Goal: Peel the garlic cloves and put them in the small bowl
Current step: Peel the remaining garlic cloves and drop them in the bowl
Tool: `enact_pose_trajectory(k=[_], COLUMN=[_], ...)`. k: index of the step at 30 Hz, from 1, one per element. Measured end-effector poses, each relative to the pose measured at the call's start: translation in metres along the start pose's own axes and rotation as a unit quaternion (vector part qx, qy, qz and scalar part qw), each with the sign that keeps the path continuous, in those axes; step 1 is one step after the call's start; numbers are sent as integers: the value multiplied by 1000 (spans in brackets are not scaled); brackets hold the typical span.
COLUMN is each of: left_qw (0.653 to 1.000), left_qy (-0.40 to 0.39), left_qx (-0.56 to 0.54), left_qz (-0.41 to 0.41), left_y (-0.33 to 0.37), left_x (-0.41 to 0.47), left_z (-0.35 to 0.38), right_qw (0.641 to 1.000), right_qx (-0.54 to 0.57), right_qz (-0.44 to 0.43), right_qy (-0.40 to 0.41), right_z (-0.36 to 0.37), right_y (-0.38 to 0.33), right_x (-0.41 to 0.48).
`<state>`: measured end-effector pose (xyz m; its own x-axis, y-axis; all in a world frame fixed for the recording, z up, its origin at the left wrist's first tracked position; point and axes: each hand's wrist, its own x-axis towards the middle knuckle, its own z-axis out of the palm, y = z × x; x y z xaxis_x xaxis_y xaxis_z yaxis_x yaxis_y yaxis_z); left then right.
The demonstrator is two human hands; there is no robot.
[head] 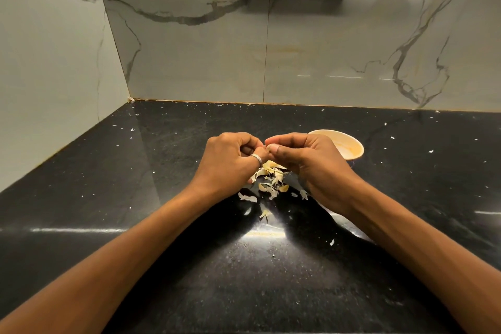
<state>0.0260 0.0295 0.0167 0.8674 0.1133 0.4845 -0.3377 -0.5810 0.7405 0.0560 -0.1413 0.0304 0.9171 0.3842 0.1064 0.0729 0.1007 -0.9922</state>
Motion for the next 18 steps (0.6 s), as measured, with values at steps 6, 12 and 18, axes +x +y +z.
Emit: enact_pose_trajectory(k=[6, 12, 18], left_qw=[1000, 987, 967], left_qy=[19, 34, 37], left_qx=[11, 59, 118], left_qz=[-6, 144, 221], left_y=[-3, -1, -3], left_x=[4, -1, -1], left_z=[-6, -3, -2], right_qw=[992, 992, 996], right_qx=[116, 112, 80], right_qz=[34, 42, 18], right_qy=[26, 24, 23], right_z=[-5, -4, 0], right_y=[-11, -10, -5], right_x=[0, 0, 0])
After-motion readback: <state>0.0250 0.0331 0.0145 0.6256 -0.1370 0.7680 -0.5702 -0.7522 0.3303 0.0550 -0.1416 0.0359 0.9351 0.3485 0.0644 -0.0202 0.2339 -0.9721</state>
